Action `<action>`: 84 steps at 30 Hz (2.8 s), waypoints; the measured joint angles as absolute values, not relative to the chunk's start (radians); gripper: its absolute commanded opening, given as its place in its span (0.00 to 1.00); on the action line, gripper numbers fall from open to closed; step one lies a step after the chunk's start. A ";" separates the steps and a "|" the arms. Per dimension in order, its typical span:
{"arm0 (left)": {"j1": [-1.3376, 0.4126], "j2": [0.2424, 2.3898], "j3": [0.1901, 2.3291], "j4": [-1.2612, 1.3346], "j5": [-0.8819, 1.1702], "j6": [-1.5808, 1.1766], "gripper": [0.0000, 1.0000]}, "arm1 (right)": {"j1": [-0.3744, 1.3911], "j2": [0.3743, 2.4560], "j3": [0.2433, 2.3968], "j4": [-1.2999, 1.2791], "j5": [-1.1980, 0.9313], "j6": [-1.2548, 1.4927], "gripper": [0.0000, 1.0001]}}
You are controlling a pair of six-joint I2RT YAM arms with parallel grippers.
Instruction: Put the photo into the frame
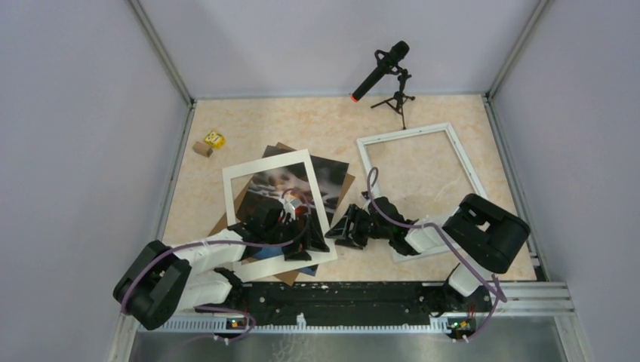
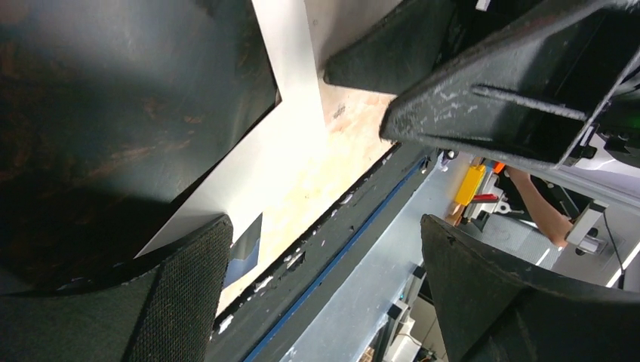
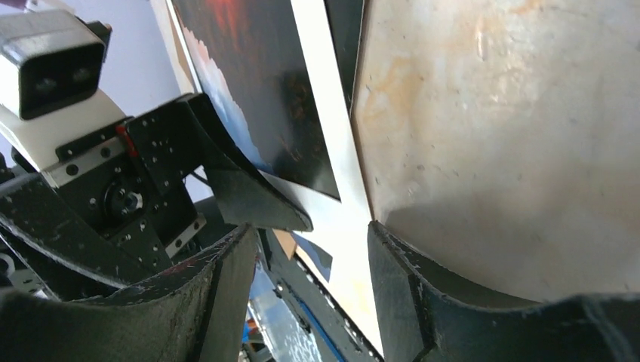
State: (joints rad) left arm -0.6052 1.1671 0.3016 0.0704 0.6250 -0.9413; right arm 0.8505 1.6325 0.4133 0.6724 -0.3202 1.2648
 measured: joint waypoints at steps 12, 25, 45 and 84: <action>-0.605 1.361 0.442 0.106 0.646 -0.841 0.98 | 0.815 1.450 0.402 0.395 -0.246 1.169 0.61; -0.617 1.151 0.524 -0.146 0.524 -0.712 0.98 | 0.748 1.465 0.553 0.147 -0.208 0.979 0.66; -0.617 1.071 0.376 -0.168 0.430 -0.802 0.98 | 0.713 1.681 0.689 0.262 -0.448 0.893 0.61; -0.618 1.153 0.370 -0.019 0.526 -0.760 0.98 | 0.715 1.427 0.374 0.557 -0.525 1.154 0.72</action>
